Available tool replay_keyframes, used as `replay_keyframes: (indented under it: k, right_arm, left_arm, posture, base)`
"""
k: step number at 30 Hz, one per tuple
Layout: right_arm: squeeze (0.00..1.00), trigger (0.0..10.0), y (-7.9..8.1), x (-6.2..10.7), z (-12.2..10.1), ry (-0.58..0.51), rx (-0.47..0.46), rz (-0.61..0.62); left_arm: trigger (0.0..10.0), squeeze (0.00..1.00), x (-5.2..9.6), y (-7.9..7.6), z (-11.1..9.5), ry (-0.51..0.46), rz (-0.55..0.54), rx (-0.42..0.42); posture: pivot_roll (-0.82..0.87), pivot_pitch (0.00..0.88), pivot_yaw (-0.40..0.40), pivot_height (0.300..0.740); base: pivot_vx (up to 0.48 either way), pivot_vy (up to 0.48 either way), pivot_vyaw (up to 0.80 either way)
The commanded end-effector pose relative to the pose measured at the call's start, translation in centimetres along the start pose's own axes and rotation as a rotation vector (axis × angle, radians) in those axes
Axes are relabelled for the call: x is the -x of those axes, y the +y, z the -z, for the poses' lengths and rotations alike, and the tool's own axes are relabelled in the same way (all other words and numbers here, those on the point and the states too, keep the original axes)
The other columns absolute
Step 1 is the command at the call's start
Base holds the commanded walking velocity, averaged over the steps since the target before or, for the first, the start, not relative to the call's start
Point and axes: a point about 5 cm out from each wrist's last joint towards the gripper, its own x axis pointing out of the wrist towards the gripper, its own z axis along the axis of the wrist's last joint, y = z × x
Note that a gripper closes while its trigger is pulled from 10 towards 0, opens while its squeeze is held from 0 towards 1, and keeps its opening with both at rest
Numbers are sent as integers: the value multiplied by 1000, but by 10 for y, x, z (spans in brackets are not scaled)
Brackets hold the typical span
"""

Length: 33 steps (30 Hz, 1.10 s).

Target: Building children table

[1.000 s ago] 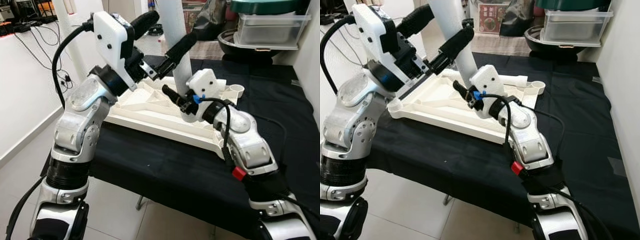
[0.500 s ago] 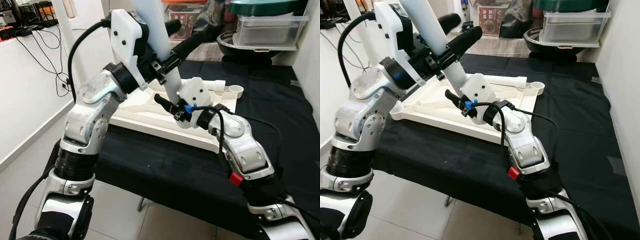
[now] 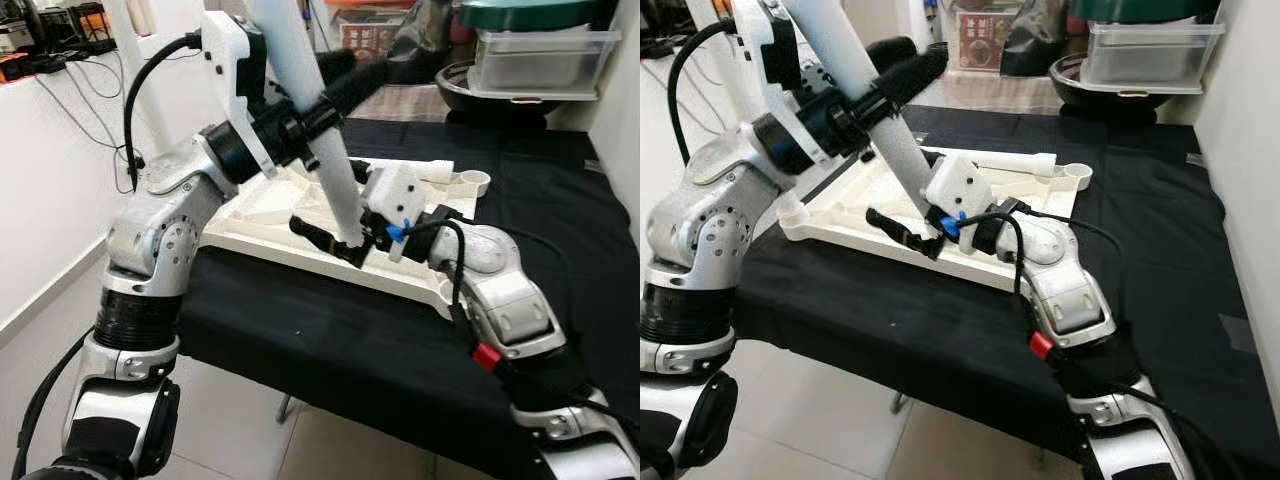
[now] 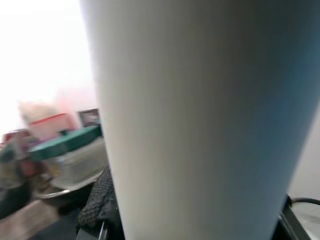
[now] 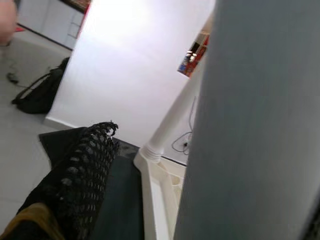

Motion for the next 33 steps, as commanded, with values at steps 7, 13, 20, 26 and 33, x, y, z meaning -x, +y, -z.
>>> replay_keyframes:
  k: [7,13,20,26,33]
  right_arm:
    - [0,10000,11,-9,3,19,-21,-150]
    - [0,0,14,-11,9,45,-94,-190]
    - [0,0,17,-11,11,67,-121,-206]
    - [0,0,27,-13,15,101,-172,-213]
    - [0,0,34,-16,23,137,-246,-164]
  left_arm:
    - [0,0,4,-29,-4,-8,271,110]
    - [0,0,4,-37,1,33,343,123]
    - [0,0,1,-39,0,27,366,119]
    - [0,0,-3,-39,-3,20,372,109]
    - [10000,769,-4,-35,-3,-4,342,114]
  posture:
    - [-22,0,51,740]
    - [-26,0,47,740]
    - [-34,0,48,740]
    - [-39,0,51,740]
    - [-46,0,53,740]
  base:
    - [0,0,0]
    - [0,0,0]
    - [0,0,0]
    - [0,0,0]
    - [0,0,0]
